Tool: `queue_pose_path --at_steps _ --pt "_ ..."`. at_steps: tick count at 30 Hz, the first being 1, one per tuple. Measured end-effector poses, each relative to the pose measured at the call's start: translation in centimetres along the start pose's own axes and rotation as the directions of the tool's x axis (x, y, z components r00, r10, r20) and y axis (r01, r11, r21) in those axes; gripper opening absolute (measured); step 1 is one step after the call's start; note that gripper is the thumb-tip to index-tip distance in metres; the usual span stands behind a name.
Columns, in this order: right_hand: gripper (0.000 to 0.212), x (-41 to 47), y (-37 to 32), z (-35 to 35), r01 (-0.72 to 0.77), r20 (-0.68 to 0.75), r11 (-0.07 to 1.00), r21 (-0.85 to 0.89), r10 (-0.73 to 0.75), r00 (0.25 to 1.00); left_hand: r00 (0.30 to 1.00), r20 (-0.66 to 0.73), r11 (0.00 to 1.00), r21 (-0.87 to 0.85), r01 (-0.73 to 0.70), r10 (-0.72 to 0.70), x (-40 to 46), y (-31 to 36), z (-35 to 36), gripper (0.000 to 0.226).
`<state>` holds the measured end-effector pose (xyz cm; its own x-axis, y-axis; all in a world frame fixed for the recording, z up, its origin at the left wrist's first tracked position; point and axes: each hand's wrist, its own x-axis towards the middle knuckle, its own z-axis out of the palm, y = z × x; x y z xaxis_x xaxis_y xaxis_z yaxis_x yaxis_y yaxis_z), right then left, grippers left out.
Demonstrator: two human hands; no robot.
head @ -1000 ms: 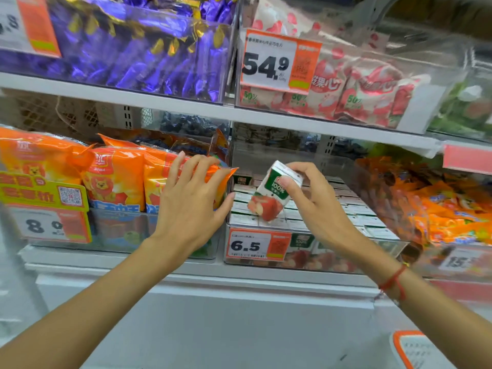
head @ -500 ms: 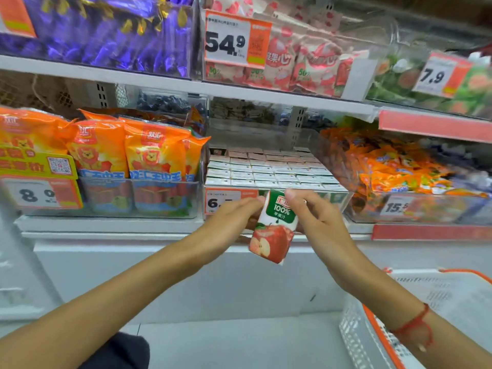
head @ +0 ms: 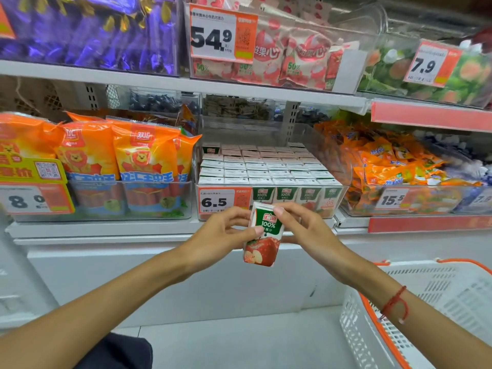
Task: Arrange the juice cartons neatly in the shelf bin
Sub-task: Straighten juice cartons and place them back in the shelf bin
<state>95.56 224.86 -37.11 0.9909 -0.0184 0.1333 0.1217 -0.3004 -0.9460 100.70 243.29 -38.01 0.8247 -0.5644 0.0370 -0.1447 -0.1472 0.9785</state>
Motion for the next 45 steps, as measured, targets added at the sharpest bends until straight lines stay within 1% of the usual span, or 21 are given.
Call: queue_pose_path --at_steps 3,7,9,11,14,18,21,24,26,29,31,35,39,42,45 --pt "0.033 0.2 0.1 -0.2 -0.018 0.008 1.000 -0.007 0.018 1.000 1.000 -0.021 1.000 -0.026 0.014 -0.014 0.2 -0.2 0.0 0.024" --pt "0.031 0.0 0.4 -0.2 -0.082 0.031 0.996 -0.028 0.083 0.996 0.997 -0.061 0.998 -0.036 0.047 -0.049 0.2 -0.2 -0.1 0.029" --pt "0.033 -0.1 0.4 -0.2 -0.115 0.069 0.992 -0.047 0.118 0.991 0.993 -0.098 0.992 -0.115 0.051 -0.062 0.2 0.0 -0.3 0.028" --pt "0.036 -0.3 0.4 -0.2 -0.131 0.109 0.991 -0.026 0.133 0.985 0.988 -0.127 0.979 -0.192 0.062 -0.088 0.1 0.2 -0.5 0.028" --pt "0.040 -0.5 0.0 -0.1 -0.144 0.129 0.989 0.041 0.137 0.982 0.984 -0.139 0.974 -0.211 0.078 -0.109 0.0 0.2 -0.8 0.034" --pt "0.041 -0.6 -0.4 0.1 -0.136 0.094 0.989 0.056 0.130 0.987 0.985 -0.123 0.971 -0.222 0.094 -0.123 -0.1 0.1 -0.9 0.032" --pt "0.038 -0.7 -0.7 0.7 -0.125 -0.012 0.992 -0.020 0.125 0.992 0.982 -0.132 0.979 -0.173 0.109 -0.133 -0.2 -0.3 -1.0 0.025" --pt "0.042 -0.8 -0.7 1.4 -0.104 -0.135 0.983 -0.153 0.084 0.987 0.979 -0.128 0.981 -0.135 0.139 -0.157 -0.2 -0.6 -0.9 0.020" --pt "0.047 -1.1 -0.7 1.9 -0.061 -0.153 0.969 -0.239 0.024 0.988 0.975 -0.099 0.969 -0.167 0.182 -0.200 -0.2 -0.4 -0.7 0.025" --pt "0.054 -1.4 -0.7 2.6 0.012 -0.124 0.942 -0.334 -0.057 0.991 0.965 -0.084 0.954 -0.194 0.227 -0.246 -0.1 -0.1 -0.6 0.030" --pt "0.052 -1.3 -0.8 2.9 0.028 -0.103 0.953 -0.301 -0.062 0.993 0.961 -0.103 0.954 -0.189 0.235 -0.257 -0.1 0.0 -0.8 0.031" --pt "0.036 -0.9 -1.3 2.1 -0.013 -0.022 0.996 -0.094 0.011 1.000 0.961 -0.090 0.950 -0.197 0.241 -0.262 -0.2 0.3 -1.5 0.037" --pt "0.033 -0.8 -1.6 1.2 -0.062 0.077 0.997 0.040 0.059 0.995 0.965 -0.068 0.952 -0.196 0.236 -0.253 -0.3 0.4 -1.8 0.040" --pt "0.033 -0.8 -1.6 0.9 -0.077 0.095 0.996 0.052 0.071 0.993 0.973 -0.065 0.958 -0.201 0.206 -0.223 -0.3 0.6 -1.8 0.042" --pt "0.033 -0.9 -1.4 0.5 -0.084 0.088 0.996 -0.006 0.084 0.993 0.978 -0.139 0.976 -0.173 0.129 -0.154 -0.3 0.7 -1.9 0.047"
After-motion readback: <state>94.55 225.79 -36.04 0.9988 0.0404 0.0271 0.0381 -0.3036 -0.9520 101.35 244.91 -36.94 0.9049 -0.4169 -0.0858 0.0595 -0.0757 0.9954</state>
